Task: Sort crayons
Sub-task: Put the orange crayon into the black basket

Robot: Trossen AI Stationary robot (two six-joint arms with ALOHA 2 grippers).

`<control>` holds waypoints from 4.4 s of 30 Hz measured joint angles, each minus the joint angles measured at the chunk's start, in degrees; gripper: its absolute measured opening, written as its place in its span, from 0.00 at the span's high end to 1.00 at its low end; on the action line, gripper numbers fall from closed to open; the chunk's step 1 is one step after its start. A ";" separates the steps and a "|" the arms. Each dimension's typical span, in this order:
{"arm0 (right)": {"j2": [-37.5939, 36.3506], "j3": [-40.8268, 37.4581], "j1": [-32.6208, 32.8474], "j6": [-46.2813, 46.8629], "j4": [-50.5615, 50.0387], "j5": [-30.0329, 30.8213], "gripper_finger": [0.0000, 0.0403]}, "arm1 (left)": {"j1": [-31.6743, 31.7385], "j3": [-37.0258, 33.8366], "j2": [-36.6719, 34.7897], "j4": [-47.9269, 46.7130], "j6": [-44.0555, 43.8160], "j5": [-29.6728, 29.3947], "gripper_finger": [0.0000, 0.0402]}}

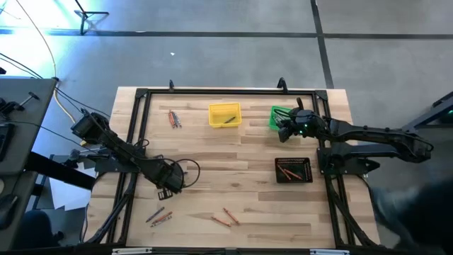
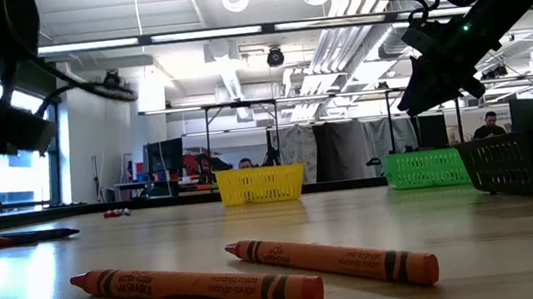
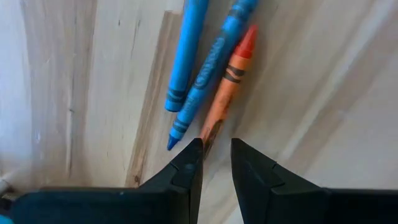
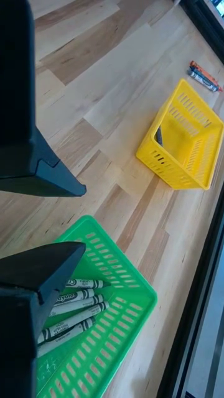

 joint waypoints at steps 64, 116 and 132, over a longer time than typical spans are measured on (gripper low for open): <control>-0.02 0.02 -0.02 -4.43 6.51 0.03 0.70 | 42.58 15.97 10.18 59.45 43.10 -12.92 1.00; 9.24 0.02 17.17 -14.03 45.84 -8.52 0.53 | 30.55 19.53 17.38 92.61 43.69 -6.47 1.00; 11.76 0.02 17.14 -15.75 50.47 -5.09 0.96 | 29.99 19.53 17.38 92.62 43.53 -7.55 0.97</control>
